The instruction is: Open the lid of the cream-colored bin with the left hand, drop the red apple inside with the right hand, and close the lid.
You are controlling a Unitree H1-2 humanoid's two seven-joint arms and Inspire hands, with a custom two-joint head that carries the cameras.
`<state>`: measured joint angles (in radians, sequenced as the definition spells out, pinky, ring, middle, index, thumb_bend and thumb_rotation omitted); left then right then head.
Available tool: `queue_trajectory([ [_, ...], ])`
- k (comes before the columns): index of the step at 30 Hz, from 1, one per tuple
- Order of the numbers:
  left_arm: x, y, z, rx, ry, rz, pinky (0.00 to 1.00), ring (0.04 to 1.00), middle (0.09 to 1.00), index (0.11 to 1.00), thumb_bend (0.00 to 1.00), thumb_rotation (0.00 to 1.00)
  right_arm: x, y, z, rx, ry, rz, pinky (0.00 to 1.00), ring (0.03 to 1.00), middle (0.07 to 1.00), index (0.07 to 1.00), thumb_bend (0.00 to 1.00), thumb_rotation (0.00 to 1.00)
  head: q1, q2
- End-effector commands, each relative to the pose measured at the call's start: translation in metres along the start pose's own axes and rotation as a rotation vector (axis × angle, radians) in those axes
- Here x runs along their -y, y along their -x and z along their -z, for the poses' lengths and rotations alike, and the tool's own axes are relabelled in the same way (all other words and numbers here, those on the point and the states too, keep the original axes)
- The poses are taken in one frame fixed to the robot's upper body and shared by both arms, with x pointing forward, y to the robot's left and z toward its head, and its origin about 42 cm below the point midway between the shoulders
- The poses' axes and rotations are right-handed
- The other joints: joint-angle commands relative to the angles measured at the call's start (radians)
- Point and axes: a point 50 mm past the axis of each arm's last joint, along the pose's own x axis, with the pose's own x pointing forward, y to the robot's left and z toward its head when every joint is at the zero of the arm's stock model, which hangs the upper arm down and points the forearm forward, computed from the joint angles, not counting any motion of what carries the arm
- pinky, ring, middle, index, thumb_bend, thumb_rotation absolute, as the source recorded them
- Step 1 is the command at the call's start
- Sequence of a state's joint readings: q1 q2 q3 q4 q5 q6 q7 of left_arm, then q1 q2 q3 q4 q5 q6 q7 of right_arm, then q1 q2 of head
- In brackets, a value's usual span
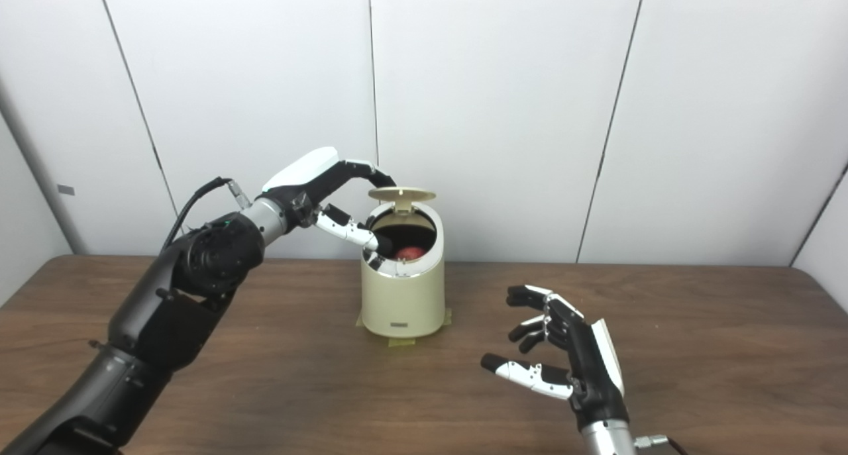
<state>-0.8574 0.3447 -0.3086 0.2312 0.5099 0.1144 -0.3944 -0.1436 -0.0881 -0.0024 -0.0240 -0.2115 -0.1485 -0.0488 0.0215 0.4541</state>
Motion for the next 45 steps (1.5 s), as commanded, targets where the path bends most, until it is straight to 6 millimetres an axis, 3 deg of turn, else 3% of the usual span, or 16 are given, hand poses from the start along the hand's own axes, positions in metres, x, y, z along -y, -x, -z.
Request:
queue_trajectory([
  [1,-0.03,0.001,-0.011,0.035,-0.038,-0.057,0.99,0.96,0.804,0.745,0.96,0.35,0.0,-0.015,-0.019,0.088,0.002,0.013,0.38,0.491,0.697,0.686,0.67,0.22,-0.001,0.002],
  [14,-0.03,0.013,-0.016,0.084,-0.102,-0.045,1.0,0.924,0.755,0.723,0.97,0.41,-0.006,-0.015,-0.021,0.088,0.007,0.006,0.36,0.469,0.694,0.681,0.65,0.16,-0.008,0.01],
  [20,-0.02,0.016,-0.015,0.098,-0.117,-0.03,1.0,0.913,0.745,0.723,0.98,0.4,-0.007,-0.015,-0.022,0.093,0.012,0.007,0.36,0.466,0.689,0.684,0.65,0.2,-0.013,0.014],
  [39,0.043,0.026,-0.01,0.165,-0.244,0.087,1.0,0.899,0.745,0.734,1.0,0.4,-0.012,-0.015,-0.029,0.088,0.012,0.001,0.34,0.454,0.695,0.694,0.65,0.18,-0.029,0.032],
  [45,0.06,0.032,-0.016,0.223,-0.526,0.12,1.0,0.904,0.749,0.754,0.98,0.44,-0.012,-0.014,-0.029,0.084,0.006,-0.003,0.35,0.457,0.7,0.697,0.65,0.17,-0.031,0.04],
])
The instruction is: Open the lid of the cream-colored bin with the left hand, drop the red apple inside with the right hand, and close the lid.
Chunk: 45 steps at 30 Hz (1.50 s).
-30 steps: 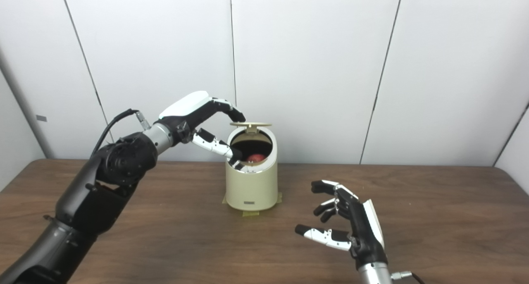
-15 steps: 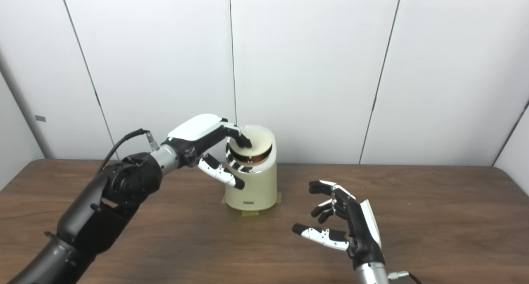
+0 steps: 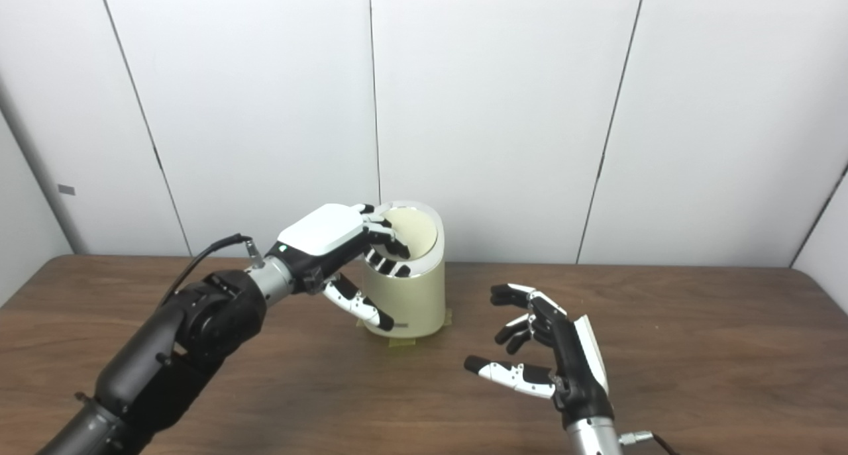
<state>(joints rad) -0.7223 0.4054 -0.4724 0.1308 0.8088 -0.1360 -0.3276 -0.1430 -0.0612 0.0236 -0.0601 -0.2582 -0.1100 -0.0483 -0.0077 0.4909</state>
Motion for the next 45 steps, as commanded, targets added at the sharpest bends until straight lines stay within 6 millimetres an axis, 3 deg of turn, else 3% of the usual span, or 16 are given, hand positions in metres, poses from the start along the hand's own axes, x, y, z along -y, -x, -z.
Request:
queue_trajectory([
  [1,-0.007,-0.002,-0.009,0.044,-0.156,0.029,1.0,0.909,0.749,0.757,0.98,0.42,0.003,-0.013,-0.019,0.081,-0.01,0.016,0.34,0.454,0.696,0.694,0.65,0.17,-0.002,0.004],
  [5,-0.004,-0.002,-0.017,0.035,-0.26,0.067,1.0,0.934,0.752,0.759,0.99,0.38,0.003,-0.013,-0.019,0.079,-0.011,0.013,0.34,0.455,0.69,0.692,0.63,0.16,-0.001,0.007],
  [14,-0.003,0.0,-0.018,0.006,-0.256,0.095,1.0,0.938,0.742,0.753,1.0,0.4,0.001,-0.01,-0.021,0.065,-0.009,0.015,0.34,0.458,0.678,0.688,0.61,0.19,-0.004,0.014],
  [21,-0.027,0.016,-0.011,-0.032,-0.017,-0.14,1.0,0.914,0.778,0.796,0.93,0.39,0.003,-0.01,-0.02,0.062,-0.002,0.023,0.36,0.474,0.684,0.689,0.59,0.18,-0.006,0.015],
  [24,-0.029,0.028,-0.004,-0.061,0.158,-0.314,1.0,0.917,0.835,0.863,0.9,0.37,0.004,-0.01,-0.019,0.062,0.002,0.027,0.35,0.459,0.67,0.687,0.59,0.18,-0.003,0.015],
  [26,-0.025,0.035,-0.001,-0.075,0.238,-0.382,0.93,0.942,0.929,0.935,0.83,0.4,0.005,-0.01,-0.018,0.062,0.003,0.029,0.35,0.459,0.673,0.683,0.59,0.17,-0.003,0.015],
  [30,-0.004,0.055,0.008,-0.121,0.586,-0.536,0.81,0.926,0.947,0.938,0.84,0.32,0.007,-0.01,-0.017,0.062,-0.001,0.033,0.34,0.457,0.671,0.68,0.6,0.17,-0.003,0.016],
  [34,0.027,0.076,0.008,-0.193,0.866,-0.601,0.88,0.95,0.951,0.952,0.85,0.35,0.01,-0.009,-0.017,0.057,0.005,0.04,0.34,0.455,0.672,0.677,0.61,0.17,-0.001,0.02],
  [37,0.049,0.091,0.006,-0.229,1.033,-0.624,0.86,0.939,0.951,0.947,0.86,0.37,0.011,-0.009,-0.017,0.056,0.008,0.046,0.35,0.465,0.679,0.675,0.62,0.16,-0.002,0.021],
  [45,0.095,0.12,-0.001,-0.295,1.215,-0.641,0.67,0.782,0.851,0.891,0.79,0.41,0.017,-0.007,-0.016,0.043,0.019,0.057,0.45,0.583,0.72,0.719,0.67,0.22,-0.005,0.028],
])
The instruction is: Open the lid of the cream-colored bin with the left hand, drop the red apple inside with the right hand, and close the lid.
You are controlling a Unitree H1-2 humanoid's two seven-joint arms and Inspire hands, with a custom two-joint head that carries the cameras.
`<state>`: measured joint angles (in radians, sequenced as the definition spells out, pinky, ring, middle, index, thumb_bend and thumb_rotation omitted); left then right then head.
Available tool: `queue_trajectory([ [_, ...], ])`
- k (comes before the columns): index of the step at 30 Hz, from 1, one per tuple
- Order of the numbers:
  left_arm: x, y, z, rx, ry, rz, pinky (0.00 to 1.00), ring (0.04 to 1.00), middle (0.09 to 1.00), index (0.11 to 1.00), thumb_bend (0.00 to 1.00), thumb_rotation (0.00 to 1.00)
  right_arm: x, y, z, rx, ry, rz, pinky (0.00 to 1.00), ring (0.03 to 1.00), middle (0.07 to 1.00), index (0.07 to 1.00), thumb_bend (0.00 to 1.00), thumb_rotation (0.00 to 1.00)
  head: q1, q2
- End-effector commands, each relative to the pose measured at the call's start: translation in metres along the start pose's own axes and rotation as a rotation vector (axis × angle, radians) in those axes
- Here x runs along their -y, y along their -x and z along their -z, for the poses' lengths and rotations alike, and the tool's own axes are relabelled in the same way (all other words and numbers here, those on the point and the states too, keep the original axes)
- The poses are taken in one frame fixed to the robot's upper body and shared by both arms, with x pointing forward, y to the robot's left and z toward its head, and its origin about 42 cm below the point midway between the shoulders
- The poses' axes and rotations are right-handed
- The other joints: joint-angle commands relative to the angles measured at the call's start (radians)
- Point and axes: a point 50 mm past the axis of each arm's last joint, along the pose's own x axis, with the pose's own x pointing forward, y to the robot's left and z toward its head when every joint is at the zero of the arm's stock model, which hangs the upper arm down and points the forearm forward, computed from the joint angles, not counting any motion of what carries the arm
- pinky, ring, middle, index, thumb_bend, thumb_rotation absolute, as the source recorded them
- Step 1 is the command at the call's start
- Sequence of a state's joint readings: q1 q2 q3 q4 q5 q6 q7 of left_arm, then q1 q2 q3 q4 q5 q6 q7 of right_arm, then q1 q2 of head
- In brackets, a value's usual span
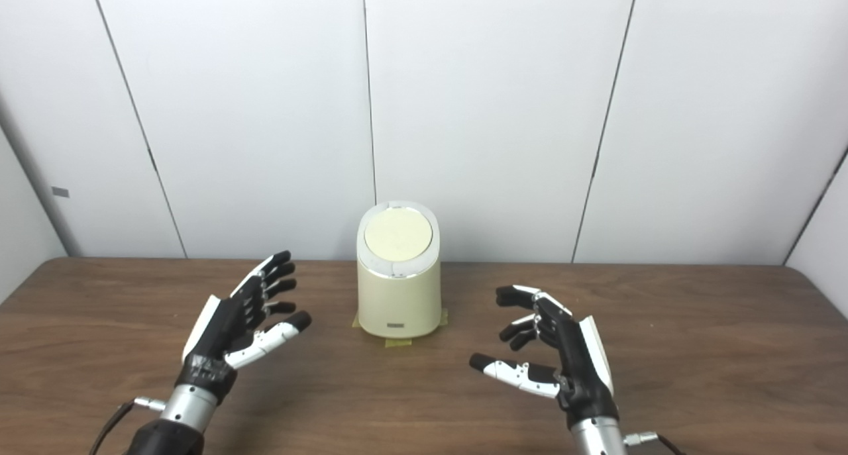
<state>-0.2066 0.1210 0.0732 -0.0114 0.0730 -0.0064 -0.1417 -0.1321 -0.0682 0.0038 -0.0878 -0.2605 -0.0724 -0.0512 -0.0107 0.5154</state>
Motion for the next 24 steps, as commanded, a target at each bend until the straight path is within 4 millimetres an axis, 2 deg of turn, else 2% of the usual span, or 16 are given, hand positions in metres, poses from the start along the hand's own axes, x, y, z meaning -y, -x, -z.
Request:
queue_trajectory([
  [1,0.001,-0.007,-0.014,0.086,0.022,-0.007,0.65,0.764,0.837,0.878,0.78,0.4,0.008,-0.01,-0.016,0.065,0.005,0.033,0.45,0.59,0.725,0.727,0.68,0.22,-0.001,0.005],
  [6,0.005,0.004,-0.002,0.058,0.064,0.016,0.58,0.718,0.795,0.823,0.77,0.36,0.01,-0.008,-0.016,0.063,-0.002,0.027,0.45,0.61,0.764,0.777,0.71,0.2,0.0,0.008],
  [13,0.005,0.004,-0.002,0.055,0.061,0.035,0.64,0.758,0.824,0.826,0.76,0.33,0.011,-0.007,-0.015,0.055,0.002,-0.018,0.52,0.675,0.838,0.864,0.77,0.28,-0.007,0.011],
  [21,0.005,0.003,0.0,0.043,0.07,0.049,0.66,0.769,0.834,0.844,0.74,0.3,0.01,-0.005,-0.017,0.037,0.004,-0.038,0.53,0.699,0.858,0.873,0.79,0.28,-0.019,0.013],
  [24,0.006,0.003,0.001,0.042,0.075,0.055,0.68,0.791,0.851,0.863,0.75,0.32,0.009,-0.005,-0.017,0.039,0.008,-0.04,0.53,0.706,0.86,0.869,0.79,0.28,-0.02,0.012],
])
